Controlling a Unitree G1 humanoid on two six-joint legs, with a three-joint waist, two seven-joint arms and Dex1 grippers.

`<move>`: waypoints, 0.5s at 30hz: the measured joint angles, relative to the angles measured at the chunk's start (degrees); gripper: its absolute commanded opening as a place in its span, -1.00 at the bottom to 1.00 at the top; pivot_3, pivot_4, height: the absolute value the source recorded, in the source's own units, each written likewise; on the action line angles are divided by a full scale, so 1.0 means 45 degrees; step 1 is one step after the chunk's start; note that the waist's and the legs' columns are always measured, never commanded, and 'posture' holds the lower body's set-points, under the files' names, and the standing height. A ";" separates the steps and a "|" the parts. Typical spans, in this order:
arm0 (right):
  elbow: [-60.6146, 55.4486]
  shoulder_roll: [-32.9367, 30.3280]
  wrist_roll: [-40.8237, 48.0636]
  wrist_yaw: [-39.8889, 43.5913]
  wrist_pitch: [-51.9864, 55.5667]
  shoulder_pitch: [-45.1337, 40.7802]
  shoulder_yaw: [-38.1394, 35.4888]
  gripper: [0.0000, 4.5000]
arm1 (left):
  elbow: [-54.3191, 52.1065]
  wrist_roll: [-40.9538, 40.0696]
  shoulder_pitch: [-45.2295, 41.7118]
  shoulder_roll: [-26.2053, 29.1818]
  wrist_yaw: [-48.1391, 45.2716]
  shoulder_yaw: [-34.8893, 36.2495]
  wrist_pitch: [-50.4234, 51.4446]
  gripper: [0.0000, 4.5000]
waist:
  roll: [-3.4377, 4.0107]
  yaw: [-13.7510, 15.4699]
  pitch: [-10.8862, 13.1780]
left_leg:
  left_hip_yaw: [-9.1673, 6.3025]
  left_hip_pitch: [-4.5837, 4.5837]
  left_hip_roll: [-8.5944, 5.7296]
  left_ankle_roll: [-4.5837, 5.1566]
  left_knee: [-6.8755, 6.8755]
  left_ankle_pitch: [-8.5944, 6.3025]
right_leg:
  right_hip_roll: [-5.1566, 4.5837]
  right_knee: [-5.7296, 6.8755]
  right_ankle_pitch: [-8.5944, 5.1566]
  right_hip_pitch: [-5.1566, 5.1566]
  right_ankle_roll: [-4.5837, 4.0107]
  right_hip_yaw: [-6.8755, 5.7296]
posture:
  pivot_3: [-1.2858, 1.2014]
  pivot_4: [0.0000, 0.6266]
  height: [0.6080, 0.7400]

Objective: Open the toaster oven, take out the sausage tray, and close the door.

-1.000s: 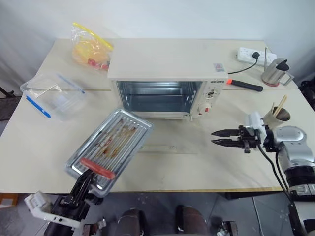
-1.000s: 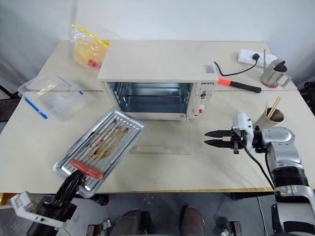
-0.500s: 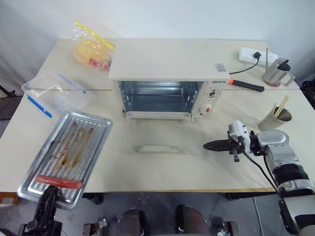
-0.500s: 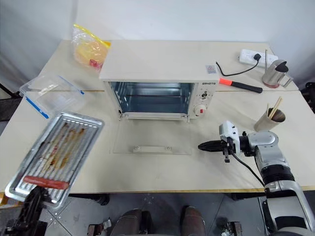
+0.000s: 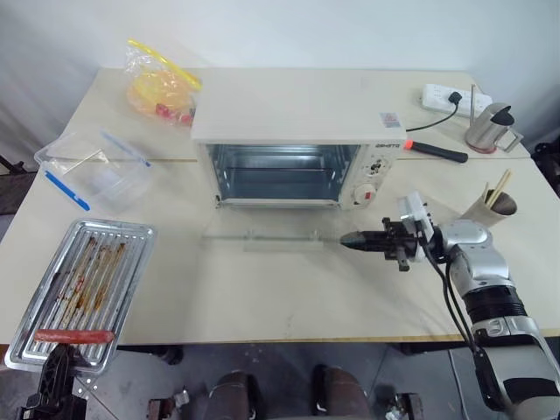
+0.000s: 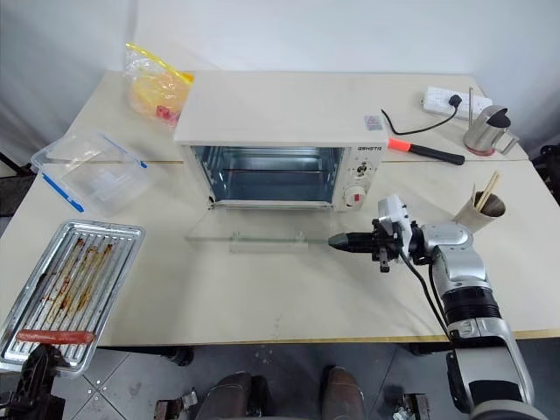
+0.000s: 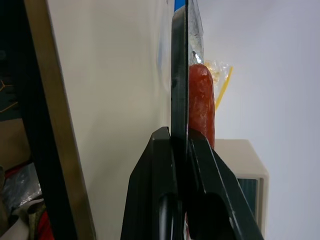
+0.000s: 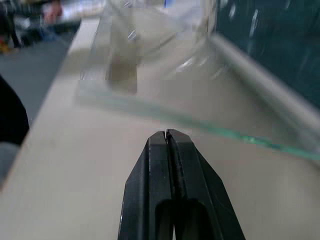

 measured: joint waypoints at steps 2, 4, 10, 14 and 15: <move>-0.0084 -0.0003 0.0155 -0.0122 0.0472 -0.0414 -0.0265 -0.98 | 0.0267 0.0002 -0.0174 0.0055 0.0009 0.0020 0.0215 -1.00 | 0.0000 -0.0003 0.0000 | 0.0002 0.0000 0.0002 0.0000 0.0000 -0.0001 | 0.0000 0.0003 -0.0001 -0.0005 -0.0001 0.0002 | 0.03 -0.52 1.00; -0.0098 -0.0056 0.0318 -0.0244 0.0840 -0.0982 -0.0498 -0.98 | 0.0344 0.0001 -0.0449 0.0087 0.0060 0.0036 0.0375 -1.00 | 0.0000 -0.0011 0.0000 | 0.0002 0.0001 0.0009 -0.0006 0.0000 -0.0004 | 0.0003 0.0004 -0.0001 -0.0006 -0.0002 0.0001 | 0.03 -0.52 1.00; -0.0072 -0.0055 0.0426 -0.0467 0.1268 -0.1952 -0.0863 -0.98 | 0.0409 0.0002 -0.0895 0.0414 0.0257 0.0160 0.0868 -1.00 | 0.0000 -0.0039 0.0000 | 0.0005 -0.0005 0.0016 -0.0015 -0.0001 -0.0023 | 0.0010 0.0004 -0.0001 -0.0012 -0.0001 -0.0002 | 0.03 -0.52 1.00; -0.0365 -0.0129 0.0563 -0.0343 0.1854 -0.2095 -0.0878 -0.98 | 0.0663 0.0003 -0.0954 0.1046 0.0271 0.0188 0.1513 -1.00 | 0.0000 -0.0062 0.0000 | 0.0013 -0.0009 0.0013 -0.0008 -0.0002 -0.0028 | 0.0012 0.0002 -0.0001 -0.0015 -0.0001 -0.0002 | 0.03 -0.52 1.00; -0.0653 -0.0229 0.0579 -0.0239 0.2010 -0.2002 -0.0861 -0.98 | 0.0803 0.0003 -0.0956 0.1317 0.0264 0.0235 0.1785 -1.00 | 0.0000 -0.0063 0.0000 | 0.0015 -0.0010 0.0013 -0.0005 -0.0001 -0.0030 | 0.0012 0.0002 -0.0001 -0.0017 -0.0001 -0.0001 | 0.03 -0.52 1.00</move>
